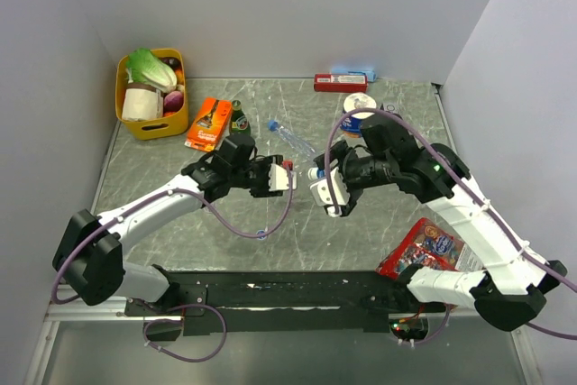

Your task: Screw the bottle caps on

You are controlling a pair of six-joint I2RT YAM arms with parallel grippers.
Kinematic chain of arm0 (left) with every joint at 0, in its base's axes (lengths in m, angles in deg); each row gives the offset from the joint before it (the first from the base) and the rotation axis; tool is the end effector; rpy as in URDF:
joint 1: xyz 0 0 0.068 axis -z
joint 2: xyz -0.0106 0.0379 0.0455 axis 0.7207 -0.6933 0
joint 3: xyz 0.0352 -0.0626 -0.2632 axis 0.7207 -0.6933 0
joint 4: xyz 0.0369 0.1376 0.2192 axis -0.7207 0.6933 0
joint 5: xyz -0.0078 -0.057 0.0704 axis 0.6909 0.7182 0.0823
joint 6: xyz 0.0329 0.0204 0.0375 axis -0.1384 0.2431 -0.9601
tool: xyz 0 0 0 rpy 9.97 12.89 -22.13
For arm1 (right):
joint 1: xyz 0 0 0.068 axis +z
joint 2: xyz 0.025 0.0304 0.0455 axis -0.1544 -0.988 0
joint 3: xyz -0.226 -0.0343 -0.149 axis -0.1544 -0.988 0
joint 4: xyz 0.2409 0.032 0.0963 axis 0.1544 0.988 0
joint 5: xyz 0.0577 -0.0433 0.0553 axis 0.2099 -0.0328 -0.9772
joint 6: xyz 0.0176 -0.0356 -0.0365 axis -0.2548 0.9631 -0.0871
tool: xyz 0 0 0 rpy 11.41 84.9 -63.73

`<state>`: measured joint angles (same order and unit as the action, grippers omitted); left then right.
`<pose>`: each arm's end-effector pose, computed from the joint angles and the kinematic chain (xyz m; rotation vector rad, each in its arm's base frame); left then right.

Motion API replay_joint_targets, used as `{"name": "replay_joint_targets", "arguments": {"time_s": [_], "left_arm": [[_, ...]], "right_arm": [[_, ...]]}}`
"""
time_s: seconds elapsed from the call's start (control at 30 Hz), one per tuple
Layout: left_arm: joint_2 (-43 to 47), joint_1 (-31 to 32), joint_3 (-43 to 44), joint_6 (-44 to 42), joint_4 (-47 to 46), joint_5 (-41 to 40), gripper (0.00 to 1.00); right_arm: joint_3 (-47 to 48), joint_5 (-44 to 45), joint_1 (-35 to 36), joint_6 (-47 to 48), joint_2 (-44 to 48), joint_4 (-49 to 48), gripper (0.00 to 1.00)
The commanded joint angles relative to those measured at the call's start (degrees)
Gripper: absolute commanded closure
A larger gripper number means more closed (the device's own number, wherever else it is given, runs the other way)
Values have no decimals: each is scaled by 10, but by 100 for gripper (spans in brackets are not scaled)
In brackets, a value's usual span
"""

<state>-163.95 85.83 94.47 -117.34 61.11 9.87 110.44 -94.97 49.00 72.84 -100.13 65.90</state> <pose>0.2227 -0.2048 0.2700 1.6543 1.3831 -0.4098 0.1418 0.1423 0.4187 -2.0576 0.8320 0.1858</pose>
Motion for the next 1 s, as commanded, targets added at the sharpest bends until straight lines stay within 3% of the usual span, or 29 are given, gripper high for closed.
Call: {"name": "replay_joint_targets", "arguments": {"time_s": [0.0, 0.13, 0.47, 0.67, 0.8, 0.97], "left_arm": [[21, -2, 26, -25, 10, 51, 99], [23, -2, 25, -20, 4, 54, 99], [23, -2, 25, -14, -6, 60, 99], [20, -2, 27, -14, -8, 62, 99], [18, -2, 26, -7, -15, 59, 99], [16, -3, 18, 62, -81, 28, 99]], "right_arm": [[-2, 9, 18, 43, 1, -18, 27], [-4, 13, 23, 47, -1, -12, 36], [-18, 19, 26, 44, -10, -12, 44], [-16, 23, 27, 35, -22, -15, 55], [-8, 24, 27, 18, -35, -12, 75], [51, 22, 26, -139, -90, -13, 90]]}}
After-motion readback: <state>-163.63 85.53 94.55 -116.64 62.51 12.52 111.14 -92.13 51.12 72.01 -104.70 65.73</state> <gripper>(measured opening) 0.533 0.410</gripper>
